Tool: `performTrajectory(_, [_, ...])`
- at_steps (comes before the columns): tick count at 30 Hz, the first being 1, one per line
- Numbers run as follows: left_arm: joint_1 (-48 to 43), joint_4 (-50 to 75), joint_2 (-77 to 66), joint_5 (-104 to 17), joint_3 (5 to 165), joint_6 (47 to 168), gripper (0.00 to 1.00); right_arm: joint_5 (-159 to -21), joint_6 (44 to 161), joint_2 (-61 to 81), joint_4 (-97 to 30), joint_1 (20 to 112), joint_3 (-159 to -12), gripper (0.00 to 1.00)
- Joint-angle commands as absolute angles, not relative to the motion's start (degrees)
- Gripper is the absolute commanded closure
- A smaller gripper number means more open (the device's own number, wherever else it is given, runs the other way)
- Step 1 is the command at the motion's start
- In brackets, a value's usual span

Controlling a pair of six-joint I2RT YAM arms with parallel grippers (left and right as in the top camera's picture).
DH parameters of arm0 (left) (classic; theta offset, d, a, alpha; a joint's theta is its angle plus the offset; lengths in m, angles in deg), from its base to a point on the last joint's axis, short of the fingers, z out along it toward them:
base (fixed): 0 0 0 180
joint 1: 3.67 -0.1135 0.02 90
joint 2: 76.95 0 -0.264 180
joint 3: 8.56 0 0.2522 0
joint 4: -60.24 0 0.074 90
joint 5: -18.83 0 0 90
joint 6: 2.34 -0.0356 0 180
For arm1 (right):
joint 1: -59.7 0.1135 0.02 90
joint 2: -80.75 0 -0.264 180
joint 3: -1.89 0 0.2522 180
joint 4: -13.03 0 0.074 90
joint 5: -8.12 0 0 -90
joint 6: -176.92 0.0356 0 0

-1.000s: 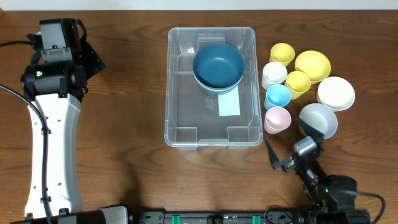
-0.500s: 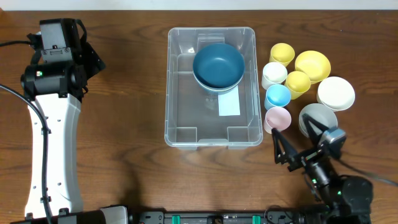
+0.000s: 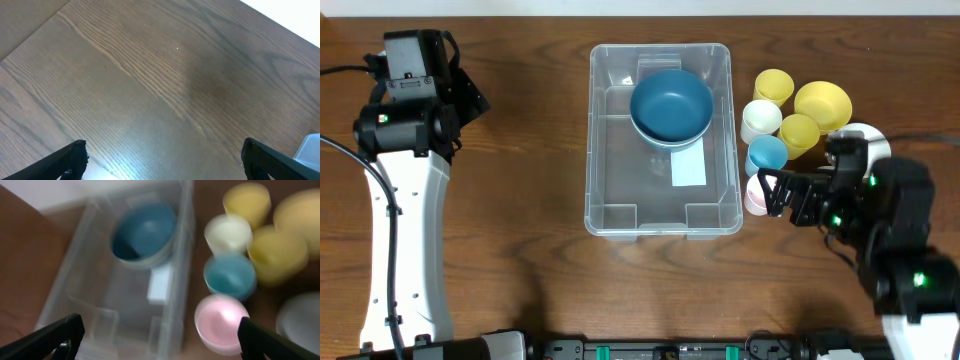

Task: Pack container
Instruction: 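Reach the right gripper to the pink cup and grasp its rim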

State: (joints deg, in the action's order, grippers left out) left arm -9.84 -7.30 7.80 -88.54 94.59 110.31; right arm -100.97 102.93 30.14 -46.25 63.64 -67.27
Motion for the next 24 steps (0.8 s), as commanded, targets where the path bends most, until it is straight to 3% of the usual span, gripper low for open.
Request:
performTrajectory(1, [-10.1, -7.5, 7.7, -89.7, 95.6, 110.6, 0.02, -95.9, 99.3, 24.9, -52.6, 63.3, -75.2, 0.01])
performTrajectory(11, [-10.1, -7.5, 7.7, -89.7, 95.6, 110.6, 0.02, -80.1, 97.2, 18.5, -65.0, 62.5, -80.3, 0.01])
performTrajectory(21, [-10.1, -7.5, 7.7, -89.7, 95.6, 110.6, 0.02, -80.5, 98.2, 16.9, -69.2, 62.5, -79.6, 0.01])
performTrajectory(24, [-10.1, -7.5, 7.7, -89.7, 95.6, 110.6, 0.02, -80.9, 98.2, 14.5, -69.0, 62.5, -79.6, 0.08])
